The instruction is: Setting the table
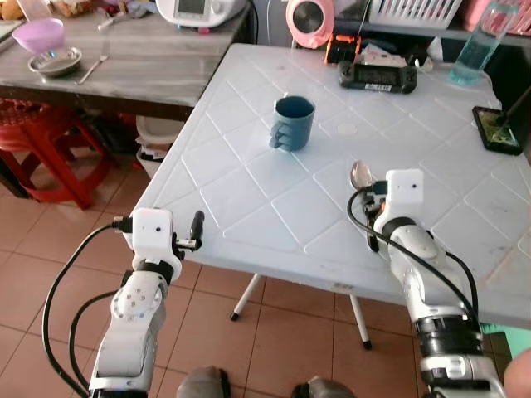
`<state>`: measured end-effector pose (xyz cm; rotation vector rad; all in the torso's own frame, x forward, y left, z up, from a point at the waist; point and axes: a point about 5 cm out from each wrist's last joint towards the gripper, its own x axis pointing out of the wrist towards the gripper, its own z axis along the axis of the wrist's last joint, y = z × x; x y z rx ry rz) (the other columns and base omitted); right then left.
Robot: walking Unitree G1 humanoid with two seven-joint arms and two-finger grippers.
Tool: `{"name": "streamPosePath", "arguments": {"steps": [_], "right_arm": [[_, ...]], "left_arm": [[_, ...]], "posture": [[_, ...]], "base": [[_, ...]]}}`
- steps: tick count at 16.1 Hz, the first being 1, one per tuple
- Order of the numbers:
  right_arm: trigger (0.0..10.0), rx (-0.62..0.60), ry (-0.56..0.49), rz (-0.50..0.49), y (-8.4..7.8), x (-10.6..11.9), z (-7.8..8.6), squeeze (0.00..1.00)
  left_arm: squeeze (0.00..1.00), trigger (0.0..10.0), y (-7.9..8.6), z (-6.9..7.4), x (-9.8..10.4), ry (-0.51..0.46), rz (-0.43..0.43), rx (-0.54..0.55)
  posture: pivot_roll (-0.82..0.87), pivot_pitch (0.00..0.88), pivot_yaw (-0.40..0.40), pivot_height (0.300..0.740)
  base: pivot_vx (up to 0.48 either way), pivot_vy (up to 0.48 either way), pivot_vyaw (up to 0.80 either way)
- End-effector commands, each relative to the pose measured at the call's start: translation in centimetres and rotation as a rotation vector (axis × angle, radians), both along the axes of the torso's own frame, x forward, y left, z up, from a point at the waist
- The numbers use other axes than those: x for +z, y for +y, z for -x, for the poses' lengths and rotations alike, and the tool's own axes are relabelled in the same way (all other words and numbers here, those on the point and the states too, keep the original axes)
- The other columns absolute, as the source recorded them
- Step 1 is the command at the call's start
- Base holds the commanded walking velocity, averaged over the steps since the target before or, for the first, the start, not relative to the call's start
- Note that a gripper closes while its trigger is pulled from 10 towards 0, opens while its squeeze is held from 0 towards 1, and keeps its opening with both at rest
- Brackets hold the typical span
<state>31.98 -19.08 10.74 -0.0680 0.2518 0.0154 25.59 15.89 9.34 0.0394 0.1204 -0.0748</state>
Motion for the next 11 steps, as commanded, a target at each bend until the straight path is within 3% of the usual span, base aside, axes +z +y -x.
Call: {"name": "streamPosePath", "arguments": {"steps": [1,7,11], "right_arm": [[10.0,0.021,0.004,-0.013,0.1,0.2,-0.3,0.0],[10.0,0.067,0.075,-0.035,-0.3,-0.7,-1.9,0.0],[10.0,0.063,0.145,-0.078,-0.1,-2.2,-1.3,0.0]], "left_arm": [[0.0,10.0,0.3,0.0,0.0,0.002,-0.006,0.009],[0.0,10.0,0.4,0.3,0.1,0.007,-0.011,0.008],[0.0,10.0,0.5,0.4,0.0,0.019,-0.016,0.001]], "posture": [[0.01,0.039,0.027,0.74],[0.03,0.063,0.03,0.74],[0.03,0.073,0.037,0.74]], "base": [[0.0,0.0,0.0],[0.0,0.0,0.0],[0.0,0.0,0.0]]}}
